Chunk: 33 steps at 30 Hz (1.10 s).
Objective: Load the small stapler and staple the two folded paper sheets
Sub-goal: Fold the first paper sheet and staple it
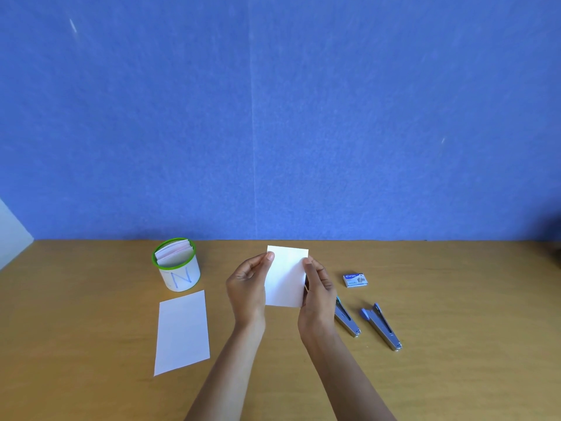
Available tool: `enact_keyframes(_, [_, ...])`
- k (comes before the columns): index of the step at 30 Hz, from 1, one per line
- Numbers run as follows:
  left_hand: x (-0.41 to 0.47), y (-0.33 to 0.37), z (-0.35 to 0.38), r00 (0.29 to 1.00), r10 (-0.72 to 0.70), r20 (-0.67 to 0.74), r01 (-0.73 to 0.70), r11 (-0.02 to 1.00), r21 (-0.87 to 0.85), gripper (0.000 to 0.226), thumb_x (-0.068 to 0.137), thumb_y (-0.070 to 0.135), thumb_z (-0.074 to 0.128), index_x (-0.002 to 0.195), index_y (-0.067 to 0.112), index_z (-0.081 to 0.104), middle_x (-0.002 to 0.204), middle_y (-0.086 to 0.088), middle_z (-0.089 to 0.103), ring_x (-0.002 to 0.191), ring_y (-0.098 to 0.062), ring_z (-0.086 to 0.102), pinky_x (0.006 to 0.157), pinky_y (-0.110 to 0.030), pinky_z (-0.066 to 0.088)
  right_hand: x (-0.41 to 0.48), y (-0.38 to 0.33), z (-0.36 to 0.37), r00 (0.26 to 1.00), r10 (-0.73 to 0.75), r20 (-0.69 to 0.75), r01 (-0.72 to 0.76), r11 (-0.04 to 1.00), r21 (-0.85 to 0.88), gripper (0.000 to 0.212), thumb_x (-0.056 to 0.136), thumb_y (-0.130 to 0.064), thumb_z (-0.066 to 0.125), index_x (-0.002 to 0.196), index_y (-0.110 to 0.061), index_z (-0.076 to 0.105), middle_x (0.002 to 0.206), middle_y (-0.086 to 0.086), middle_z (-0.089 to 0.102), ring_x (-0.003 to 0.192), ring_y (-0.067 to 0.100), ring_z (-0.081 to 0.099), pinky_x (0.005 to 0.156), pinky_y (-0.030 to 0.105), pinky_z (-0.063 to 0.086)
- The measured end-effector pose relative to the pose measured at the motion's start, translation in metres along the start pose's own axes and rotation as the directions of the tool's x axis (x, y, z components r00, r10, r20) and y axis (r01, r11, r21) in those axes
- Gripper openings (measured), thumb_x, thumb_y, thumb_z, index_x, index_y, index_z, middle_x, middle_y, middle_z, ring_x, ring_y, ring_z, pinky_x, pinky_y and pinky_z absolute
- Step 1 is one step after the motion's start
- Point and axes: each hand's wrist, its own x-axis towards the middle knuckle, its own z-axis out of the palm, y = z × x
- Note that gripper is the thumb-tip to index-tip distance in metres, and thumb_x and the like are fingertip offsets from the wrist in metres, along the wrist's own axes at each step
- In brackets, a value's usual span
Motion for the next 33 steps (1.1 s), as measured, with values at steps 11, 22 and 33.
enact_keyframes(11, [-0.003, 0.003, 0.0, 1.0, -0.013, 0.023, 0.013, 0.999, 0.033, 0.006, 0.079, 0.014, 0.074, 0.078, 0.02, 0.072, 0.074, 0.015, 0.074, 0.073, 0.008, 0.065, 0.062, -0.003, 0.046, -0.002, -0.007, 0.004, 0.999, -0.009, -0.049, 0.008, 1.0, -0.02, 0.024, 0.088, -0.017, 0.06, 0.068, -0.026, 0.07, 0.074, -0.008, 0.063, 0.072, 0.013, 0.052, 0.07, 0.027, 0.042])
enact_keyframes(22, [0.0, 0.027, -0.001, 0.835, 0.301, 0.461, -0.488, 0.792, 0.366, 0.016, 0.079, 0.017, 0.073, 0.088, 0.03, 0.072, 0.09, 0.015, 0.071, 0.09, -0.001, 0.065, 0.077, -0.008, 0.046, -0.012, -0.011, 0.003, 0.904, -0.391, 0.172, 0.424, 0.78, -0.461, 0.011, 0.084, -0.016, 0.063, 0.078, -0.024, 0.067, 0.074, -0.009, 0.069, 0.071, 0.004, 0.062, 0.062, 0.012, 0.045])
enact_keyframes(33, [-0.003, 0.034, -0.002, 0.825, 0.413, 0.386, -0.552, 0.735, 0.393, 0.012, 0.077, 0.005, 0.071, 0.075, 0.017, 0.073, 0.076, 0.01, 0.069, 0.078, -0.004, 0.064, 0.068, -0.007, 0.044, -0.016, -0.015, 0.01, 0.85, -0.462, 0.252, 0.521, 0.67, -0.529, 0.014, 0.078, -0.012, 0.064, 0.071, -0.023, 0.064, 0.072, -0.012, 0.067, 0.068, 0.004, 0.06, 0.061, 0.009, 0.042])
